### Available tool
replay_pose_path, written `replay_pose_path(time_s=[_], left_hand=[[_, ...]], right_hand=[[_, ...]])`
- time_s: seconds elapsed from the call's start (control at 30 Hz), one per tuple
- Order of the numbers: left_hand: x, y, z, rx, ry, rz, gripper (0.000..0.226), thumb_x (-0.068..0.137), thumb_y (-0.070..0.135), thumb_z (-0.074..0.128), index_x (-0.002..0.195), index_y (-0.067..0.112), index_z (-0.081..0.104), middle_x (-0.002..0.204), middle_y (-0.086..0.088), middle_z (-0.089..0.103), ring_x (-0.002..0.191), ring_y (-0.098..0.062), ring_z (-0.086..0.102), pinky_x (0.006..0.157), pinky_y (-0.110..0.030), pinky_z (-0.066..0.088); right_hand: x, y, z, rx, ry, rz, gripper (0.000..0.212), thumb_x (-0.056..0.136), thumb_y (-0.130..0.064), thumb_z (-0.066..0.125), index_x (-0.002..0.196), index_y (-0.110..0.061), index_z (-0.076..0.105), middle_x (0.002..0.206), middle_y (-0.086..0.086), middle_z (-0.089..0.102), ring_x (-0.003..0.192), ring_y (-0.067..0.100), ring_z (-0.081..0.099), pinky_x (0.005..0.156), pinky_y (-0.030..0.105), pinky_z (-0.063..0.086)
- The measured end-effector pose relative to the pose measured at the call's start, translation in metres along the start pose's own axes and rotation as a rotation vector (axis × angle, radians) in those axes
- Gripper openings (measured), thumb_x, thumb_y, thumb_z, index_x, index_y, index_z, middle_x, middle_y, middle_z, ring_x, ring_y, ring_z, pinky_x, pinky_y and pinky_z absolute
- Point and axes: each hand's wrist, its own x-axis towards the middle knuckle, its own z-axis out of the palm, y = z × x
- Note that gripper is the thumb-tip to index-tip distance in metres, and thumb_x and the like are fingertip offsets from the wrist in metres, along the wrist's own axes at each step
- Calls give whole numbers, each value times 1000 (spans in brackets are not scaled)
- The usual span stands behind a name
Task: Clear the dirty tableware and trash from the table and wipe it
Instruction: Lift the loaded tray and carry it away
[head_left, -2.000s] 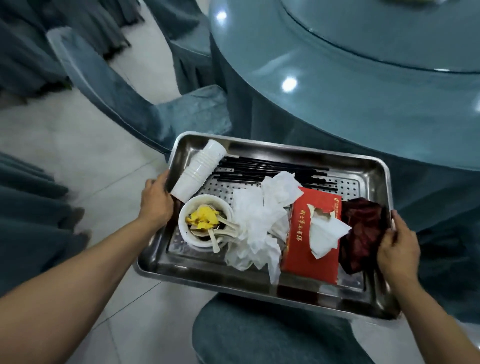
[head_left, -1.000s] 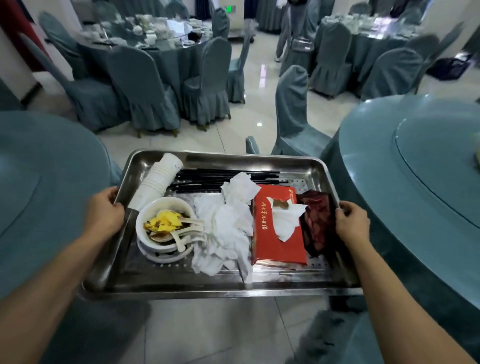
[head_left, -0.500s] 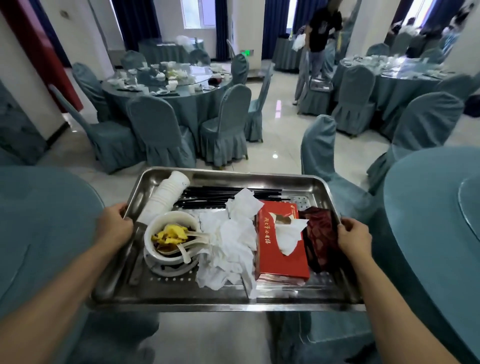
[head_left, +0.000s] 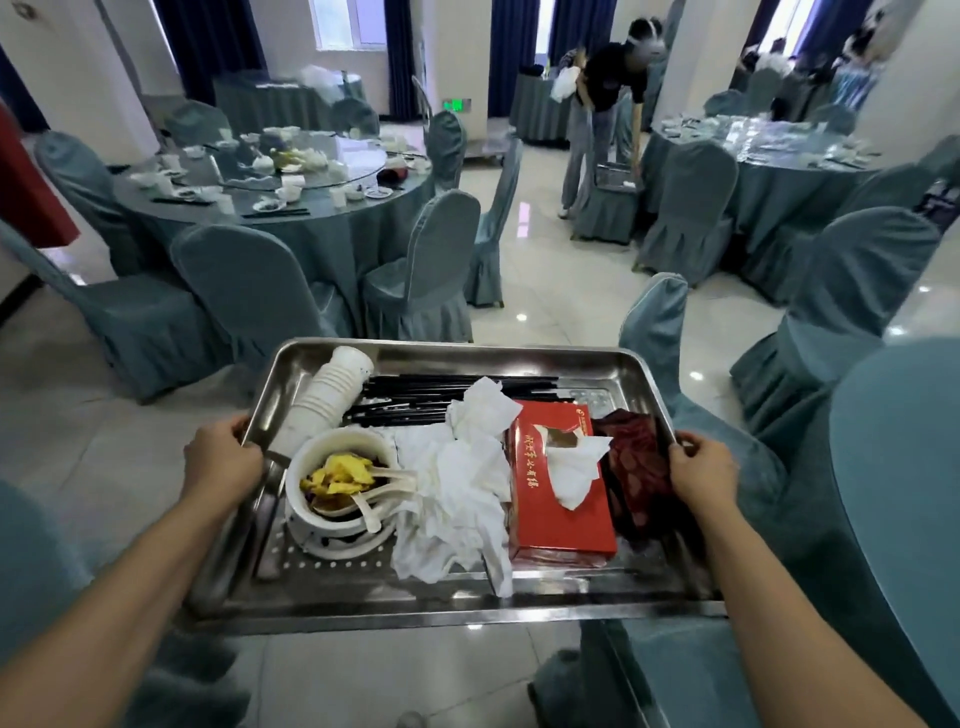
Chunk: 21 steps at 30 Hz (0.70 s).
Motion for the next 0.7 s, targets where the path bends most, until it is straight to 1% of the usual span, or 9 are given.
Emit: replay_pose_path(time_s=[0.13, 0.2, 0.27, 0.3, 0.43, 0.5, 0.57, 0.63, 0.7], left_hand=[[103, 31, 42, -28, -86, 36, 42, 81, -7, 57, 116, 12, 73, 105, -17, 75, 100, -39, 66, 86, -41, 49], [159, 39, 68, -44, -147, 56, 41, 77, 5, 58, 112, 20, 74, 101, -9, 77, 95, -33, 69, 85, -43, 56], [214, 52, 102, -57, -167, 101, 41, 70, 16, 54, 105, 26, 73, 92, -2, 77, 90, -30, 71, 81, -47, 59], [234, 68, 116, -49, -170, 110, 41, 70, 15, 53, 104, 26, 73, 90, -2, 77, 89, -31, 71, 79, -46, 59], [296, 153, 167, -9, -134, 165, 41, 79, -3, 51, 104, 20, 75, 94, -9, 75, 90, -34, 66, 77, -40, 53], [333, 184, 201, -11, -139, 167, 40, 80, -4, 49, 102, 19, 74, 93, -8, 74, 89, -30, 64, 75, -37, 49], [367, 215, 232, 0, -130, 160, 42, 81, -6, 49, 105, 19, 74, 97, -7, 74, 90, -27, 61, 78, -35, 46], [404, 246, 261, -7, -132, 158, 42, 82, -6, 50, 107, 18, 75, 99, -8, 75, 89, -26, 61, 79, -34, 46], [441, 277, 286, -4, -122, 173, 41, 81, 0, 51, 108, 20, 74, 101, -8, 76, 90, -28, 63, 79, -37, 49]], right_hand=[[69, -35, 37, 29, 25, 49, 29, 95, -12, 60, 120, -4, 70, 114, 20, 71, 107, 36, 66, 95, 42, 49], [104, -48, 50, 43, 62, 83, 26, 93, -9, 61, 116, -4, 72, 108, 19, 73, 101, 36, 67, 90, 41, 50], [135, -62, 60, 54, 106, 101, 25, 92, -7, 61, 114, -4, 73, 105, 22, 73, 97, 37, 68, 86, 40, 50], [153, -70, 64, 55, 122, 112, 26, 92, -6, 60, 115, -3, 72, 105, 23, 72, 98, 37, 68, 86, 39, 50], [247, -96, 83, 71, 176, 124, 25, 92, -4, 61, 115, -1, 71, 102, 25, 72, 98, 39, 67, 85, 38, 47], [304, -105, 94, 55, 188, 119, 25, 92, -8, 63, 115, -4, 72, 103, 24, 72, 99, 39, 67, 88, 40, 48], [363, -113, 103, 45, 197, 121, 26, 92, -12, 64, 116, -8, 73, 105, 23, 73, 100, 41, 67, 93, 44, 50], [421, -126, 111, 43, 190, 122, 27, 91, -14, 65, 116, -10, 73, 106, 24, 72, 100, 41, 66, 93, 47, 51], [474, -142, 118, 52, 186, 124, 27, 91, -13, 65, 117, -8, 72, 107, 26, 72, 101, 42, 66, 94, 48, 51]])
